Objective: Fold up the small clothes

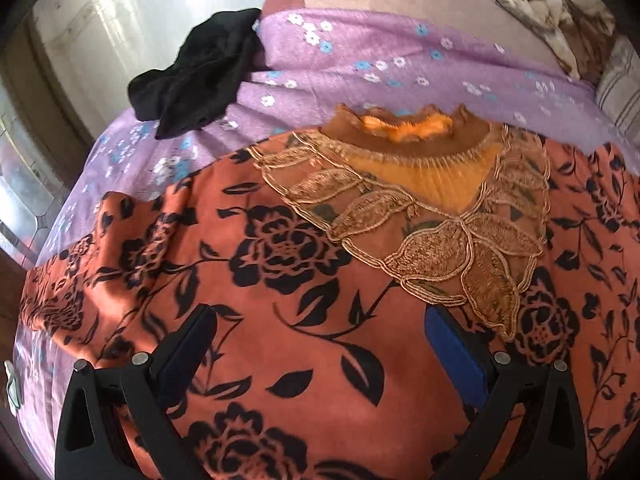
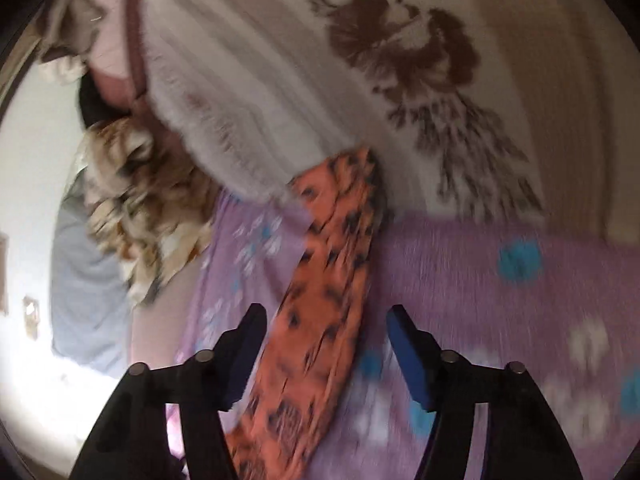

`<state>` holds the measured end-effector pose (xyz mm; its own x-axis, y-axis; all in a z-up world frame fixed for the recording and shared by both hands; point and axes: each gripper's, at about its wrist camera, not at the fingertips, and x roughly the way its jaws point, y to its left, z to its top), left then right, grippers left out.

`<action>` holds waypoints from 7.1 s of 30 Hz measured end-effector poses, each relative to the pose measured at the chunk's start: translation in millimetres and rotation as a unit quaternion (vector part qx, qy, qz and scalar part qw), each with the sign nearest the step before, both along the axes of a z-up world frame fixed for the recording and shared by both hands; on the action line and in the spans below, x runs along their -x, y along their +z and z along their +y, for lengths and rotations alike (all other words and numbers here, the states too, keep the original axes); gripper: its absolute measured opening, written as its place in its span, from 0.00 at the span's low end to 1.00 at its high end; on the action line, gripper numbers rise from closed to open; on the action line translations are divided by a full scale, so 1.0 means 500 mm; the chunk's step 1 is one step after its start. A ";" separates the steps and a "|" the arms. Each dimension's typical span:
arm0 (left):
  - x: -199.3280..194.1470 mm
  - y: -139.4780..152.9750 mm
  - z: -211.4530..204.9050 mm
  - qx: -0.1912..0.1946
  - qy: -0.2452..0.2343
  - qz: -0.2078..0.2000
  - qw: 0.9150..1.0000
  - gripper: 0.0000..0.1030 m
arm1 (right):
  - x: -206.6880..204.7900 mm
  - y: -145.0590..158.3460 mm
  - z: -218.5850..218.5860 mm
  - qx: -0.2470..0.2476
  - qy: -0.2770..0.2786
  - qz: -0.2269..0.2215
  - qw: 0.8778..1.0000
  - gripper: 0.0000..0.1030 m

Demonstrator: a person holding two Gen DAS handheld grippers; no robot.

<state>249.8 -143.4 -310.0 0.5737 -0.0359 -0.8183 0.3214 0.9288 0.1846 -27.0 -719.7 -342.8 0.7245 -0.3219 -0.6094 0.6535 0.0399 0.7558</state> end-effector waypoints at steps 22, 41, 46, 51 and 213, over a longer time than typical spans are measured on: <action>-0.059 0.101 0.188 0.069 0.077 -0.026 0.994 1.00 | -0.314 0.321 0.380 0.155 0.273 -0.102 0.944 0.05; -0.101 0.162 0.537 0.071 0.275 -0.080 0.955 1.00 | -0.583 0.069 1.138 0.077 0.567 -0.043 0.819 0.85; -0.098 0.168 0.495 0.085 0.254 -0.086 0.960 1.00 | -0.504 0.143 1.108 0.113 0.623 -0.055 0.772 0.84; -0.086 0.168 0.370 0.087 0.170 -0.091 0.977 1.00 | -0.433 0.193 0.916 0.182 0.509 -0.036 0.840 0.64; -0.041 0.338 0.208 0.349 -0.023 -0.019 0.937 0.70 | -0.402 0.176 0.634 0.111 0.336 -0.008 0.935 0.66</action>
